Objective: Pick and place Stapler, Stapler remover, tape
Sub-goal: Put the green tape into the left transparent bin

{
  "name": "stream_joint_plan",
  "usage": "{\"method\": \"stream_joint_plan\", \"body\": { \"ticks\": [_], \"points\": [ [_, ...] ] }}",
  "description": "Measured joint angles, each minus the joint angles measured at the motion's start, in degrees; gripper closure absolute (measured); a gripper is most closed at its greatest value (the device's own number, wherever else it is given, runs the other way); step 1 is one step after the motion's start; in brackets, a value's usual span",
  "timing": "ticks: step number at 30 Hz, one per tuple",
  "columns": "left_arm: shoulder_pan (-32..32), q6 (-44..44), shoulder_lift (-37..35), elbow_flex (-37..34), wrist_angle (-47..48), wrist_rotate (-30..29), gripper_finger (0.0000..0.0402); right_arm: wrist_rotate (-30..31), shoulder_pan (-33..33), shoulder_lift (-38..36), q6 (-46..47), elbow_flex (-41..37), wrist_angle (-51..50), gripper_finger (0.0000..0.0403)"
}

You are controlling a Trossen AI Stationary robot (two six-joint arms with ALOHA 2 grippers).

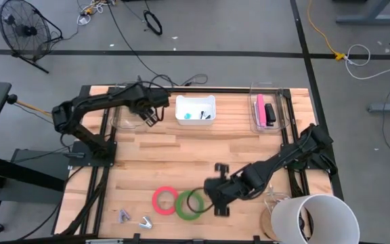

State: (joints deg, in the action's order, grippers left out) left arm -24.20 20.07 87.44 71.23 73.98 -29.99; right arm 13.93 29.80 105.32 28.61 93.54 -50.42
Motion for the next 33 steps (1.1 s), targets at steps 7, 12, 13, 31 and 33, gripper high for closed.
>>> {"method": "stream_joint_plan", "body": {
  "ticks": [7,12,13,31,33],
  "points": [
    [7.5,0.3,-1.8,7.3,-0.3,0.2,0.0223,-10.1,2.3,5.7,-5.5,0.0,11.7,0.0348],
    [10.8,0.3,-2.1,9.4,-0.3,0.2,0.0223,-15.2,2.1,11.3,-5.5,0.0,18.7,0.0333],
    [11.1,0.3,-2.1,9.5,-0.4,0.2,0.0223,-16.2,2.1,12.2,-5.7,0.0,20.2,0.0325],
    [11.7,0.7,-2.1,9.6,-0.9,-0.4,0.0223,-12.0,0.6,21.0,-8.2,0.0,29.9,0.0197],
    [11.7,0.7,-2.1,9.6,-1.0,-0.4,0.0223,-11.8,0.1,21.2,-8.2,0.0,30.1,0.0197]
  ]
}}
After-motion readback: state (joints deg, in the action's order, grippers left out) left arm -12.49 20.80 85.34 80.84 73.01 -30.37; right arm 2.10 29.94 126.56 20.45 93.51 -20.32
